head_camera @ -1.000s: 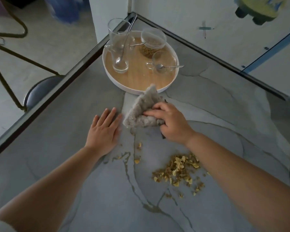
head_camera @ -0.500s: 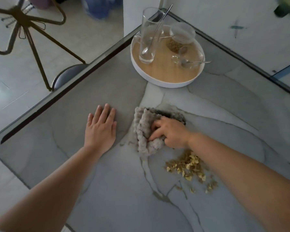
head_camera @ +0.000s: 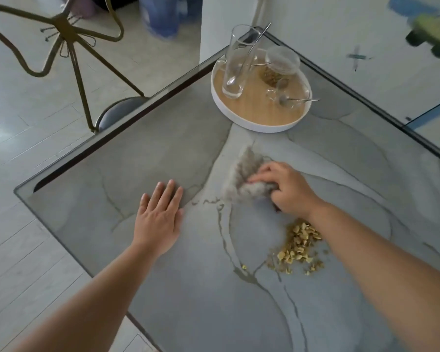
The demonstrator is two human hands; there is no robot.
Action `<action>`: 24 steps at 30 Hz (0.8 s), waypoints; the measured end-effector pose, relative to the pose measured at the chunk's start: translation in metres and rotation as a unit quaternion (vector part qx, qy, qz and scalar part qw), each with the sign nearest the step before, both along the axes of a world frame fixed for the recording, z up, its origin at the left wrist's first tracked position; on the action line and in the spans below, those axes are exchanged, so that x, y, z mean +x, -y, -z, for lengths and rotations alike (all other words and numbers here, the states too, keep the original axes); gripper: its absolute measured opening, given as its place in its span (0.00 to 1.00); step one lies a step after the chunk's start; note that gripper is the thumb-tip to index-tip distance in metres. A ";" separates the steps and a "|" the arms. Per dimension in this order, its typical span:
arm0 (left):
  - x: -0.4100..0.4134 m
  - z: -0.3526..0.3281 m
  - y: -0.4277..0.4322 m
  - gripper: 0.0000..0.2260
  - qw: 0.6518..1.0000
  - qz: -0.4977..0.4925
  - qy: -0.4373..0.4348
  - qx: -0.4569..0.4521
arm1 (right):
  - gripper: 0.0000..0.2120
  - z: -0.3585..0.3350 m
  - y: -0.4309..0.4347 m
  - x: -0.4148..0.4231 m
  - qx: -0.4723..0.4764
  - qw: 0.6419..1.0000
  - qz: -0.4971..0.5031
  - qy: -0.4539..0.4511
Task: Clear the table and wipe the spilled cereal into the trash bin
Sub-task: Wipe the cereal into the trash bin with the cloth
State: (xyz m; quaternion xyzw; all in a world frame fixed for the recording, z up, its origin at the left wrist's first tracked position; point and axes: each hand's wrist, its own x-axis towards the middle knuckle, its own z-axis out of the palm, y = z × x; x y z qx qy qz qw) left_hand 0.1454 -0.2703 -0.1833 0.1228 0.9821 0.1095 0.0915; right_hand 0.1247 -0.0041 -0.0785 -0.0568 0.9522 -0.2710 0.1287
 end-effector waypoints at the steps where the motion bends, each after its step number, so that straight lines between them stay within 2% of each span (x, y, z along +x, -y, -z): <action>1: 0.003 0.001 0.003 0.24 1.000 -0.004 -0.012 0.004 | 0.27 0.002 0.022 -0.014 0.002 0.999 -0.001 -0.040; 4: 0.011 0.005 0.010 0.27 0.996 -0.074 -0.022 0.038 | 0.28 0.022 0.089 -0.062 0.069 0.995 -0.034 -0.058; 6: 0.013 0.007 0.014 0.28 0.987 -0.144 -0.023 0.066 | 0.30 0.038 0.121 -0.082 0.132 0.989 -0.062 -0.011; 8: 0.012 0.011 0.017 0.28 0.982 -0.170 -0.027 0.077 | 0.28 0.051 0.135 -0.087 0.164 0.982 -0.086 0.034; 14: 0.010 0.012 0.018 0.29 0.985 -0.159 -0.012 0.059 | 0.25 0.050 0.106 -0.036 0.090 0.973 -0.180 0.110; 16: 0.011 0.010 0.017 0.29 0.986 -0.154 -0.011 0.061 | 0.25 0.044 0.089 -0.015 0.105 0.964 -0.195 0.149; 18: 0.010 0.009 0.017 0.25 0.985 -0.161 -0.005 0.061 | 0.24 0.039 0.076 0.001 0.124 0.953 -0.210 0.182; 24: 0.011 0.007 0.015 0.23 0.985 -0.158 0.003 0.067 | 0.19 0.023 0.037 0.042 0.223 0.904 -0.289 0.224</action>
